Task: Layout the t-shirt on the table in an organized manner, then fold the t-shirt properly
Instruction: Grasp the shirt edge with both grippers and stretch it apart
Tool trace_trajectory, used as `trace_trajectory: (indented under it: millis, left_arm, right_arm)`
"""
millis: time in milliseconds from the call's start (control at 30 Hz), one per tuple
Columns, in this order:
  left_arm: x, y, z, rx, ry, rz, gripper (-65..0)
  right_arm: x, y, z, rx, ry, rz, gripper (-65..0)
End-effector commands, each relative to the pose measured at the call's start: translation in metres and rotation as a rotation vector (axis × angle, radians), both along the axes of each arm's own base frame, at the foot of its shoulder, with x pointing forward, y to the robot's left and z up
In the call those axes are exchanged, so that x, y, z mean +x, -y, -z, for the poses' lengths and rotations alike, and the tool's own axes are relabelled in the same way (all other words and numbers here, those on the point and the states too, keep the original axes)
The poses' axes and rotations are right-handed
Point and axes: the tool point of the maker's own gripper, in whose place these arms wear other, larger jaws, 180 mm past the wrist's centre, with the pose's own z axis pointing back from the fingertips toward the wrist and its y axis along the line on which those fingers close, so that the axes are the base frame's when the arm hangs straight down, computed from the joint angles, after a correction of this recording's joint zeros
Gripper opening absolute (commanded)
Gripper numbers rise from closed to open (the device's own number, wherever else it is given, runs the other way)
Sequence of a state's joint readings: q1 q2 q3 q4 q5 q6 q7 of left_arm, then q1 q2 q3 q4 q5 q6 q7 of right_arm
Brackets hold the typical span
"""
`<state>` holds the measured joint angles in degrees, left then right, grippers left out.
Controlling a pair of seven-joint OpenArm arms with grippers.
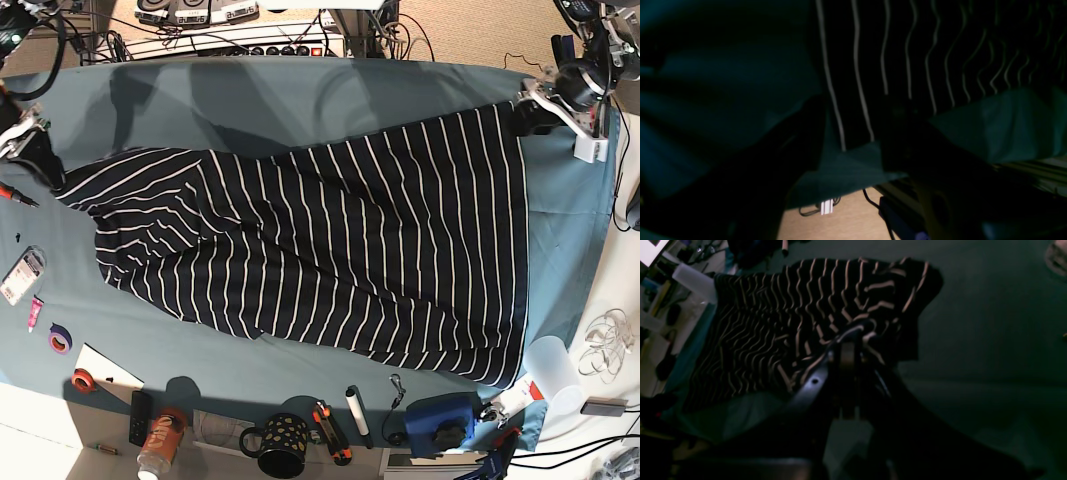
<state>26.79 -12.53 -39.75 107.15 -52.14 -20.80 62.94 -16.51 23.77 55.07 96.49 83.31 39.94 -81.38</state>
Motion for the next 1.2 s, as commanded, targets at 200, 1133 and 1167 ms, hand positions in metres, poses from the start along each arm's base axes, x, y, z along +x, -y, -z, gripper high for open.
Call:
trace_trajectory:
  millis: [200, 1133, 1167]
  left_arm:
    - [-0.006, -0.003, 0.016, -0.086, -0.019, -0.033, -37.1]
    - [-0.013, 0.067, 0.058, -0.162, -0.139, 0.102, -40.3]
    - [-0.011, 0.067, 0.060, -0.153, -0.145, 0.095, -42.3]
  right_arm:
    - [0.003, -0.005, -0.009, 0.026, 0.057, 0.005, -65.0]
    - [0.003, -0.005, -0.009, 0.025, 0.057, 0.005, -65.0]
    - [0.003, -0.005, -0.009, 0.025, 0.057, 0.005, -65.0]
